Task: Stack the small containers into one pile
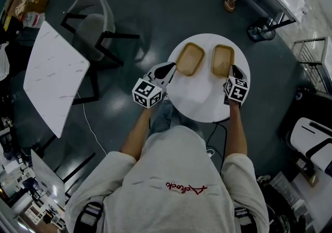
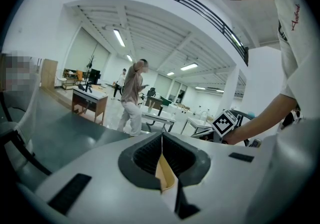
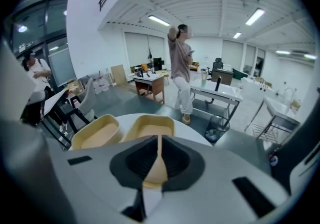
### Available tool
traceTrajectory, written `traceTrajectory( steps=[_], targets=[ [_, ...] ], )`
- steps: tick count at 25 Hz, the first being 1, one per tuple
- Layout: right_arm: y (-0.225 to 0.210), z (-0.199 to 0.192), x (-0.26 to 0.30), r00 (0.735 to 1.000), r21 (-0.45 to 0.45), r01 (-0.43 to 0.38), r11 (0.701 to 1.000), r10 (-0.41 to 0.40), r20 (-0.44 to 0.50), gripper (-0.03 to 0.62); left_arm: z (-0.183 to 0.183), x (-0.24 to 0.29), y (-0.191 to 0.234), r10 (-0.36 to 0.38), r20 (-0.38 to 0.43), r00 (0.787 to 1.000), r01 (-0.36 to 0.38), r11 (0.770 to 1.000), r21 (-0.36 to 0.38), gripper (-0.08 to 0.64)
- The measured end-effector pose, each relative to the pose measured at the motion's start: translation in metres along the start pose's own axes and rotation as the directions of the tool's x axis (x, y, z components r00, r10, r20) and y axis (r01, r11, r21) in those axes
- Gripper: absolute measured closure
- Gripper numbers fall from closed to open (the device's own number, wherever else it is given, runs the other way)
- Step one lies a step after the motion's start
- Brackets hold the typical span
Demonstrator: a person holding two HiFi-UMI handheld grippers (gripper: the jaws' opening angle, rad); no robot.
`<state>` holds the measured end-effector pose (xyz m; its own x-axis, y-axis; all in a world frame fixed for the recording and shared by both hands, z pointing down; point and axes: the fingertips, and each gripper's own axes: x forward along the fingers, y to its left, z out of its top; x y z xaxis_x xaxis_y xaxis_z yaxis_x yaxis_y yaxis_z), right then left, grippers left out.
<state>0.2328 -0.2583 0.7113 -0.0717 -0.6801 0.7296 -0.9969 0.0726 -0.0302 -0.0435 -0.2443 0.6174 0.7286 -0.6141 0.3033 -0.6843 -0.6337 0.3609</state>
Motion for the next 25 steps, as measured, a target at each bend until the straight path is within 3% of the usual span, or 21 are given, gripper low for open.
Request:
traceTrajectory(
  steps=[4, 9, 17, 25],
  targets=[
    [0.024, 0.007, -0.007, 0.996, -0.07, -0.065, 0.995, 0.07, 0.058, 0.568, -0.002, -0.002, -0.001, 0.004, -0.003, 1.0, -0.004, 1.0, 0.003, 0.548],
    [0.055, 0.006, -0.006, 0.989, -0.075, -0.131, 0.989, 0.135, 0.062, 0.569, -0.004, -0.005, 0.001, 0.008, -0.003, 1.0, -0.008, 1.0, 0.003, 0.548],
    [0.114, -0.013, 0.007, 0.972, -0.052, -0.233, 0.971, 0.233, -0.004, 0.568, -0.006, -0.014, 0.005, 0.025, -0.002, 1.0, -0.025, 1.0, -0.006, 0.548],
    [0.147, -0.037, 0.025, 0.96, 0.012, -0.27, 0.963, 0.271, -0.075, 0.568, -0.011, -0.032, 0.024, 0.063, -0.002, 0.998, -0.063, 0.998, -0.022, 0.548]
  ],
)
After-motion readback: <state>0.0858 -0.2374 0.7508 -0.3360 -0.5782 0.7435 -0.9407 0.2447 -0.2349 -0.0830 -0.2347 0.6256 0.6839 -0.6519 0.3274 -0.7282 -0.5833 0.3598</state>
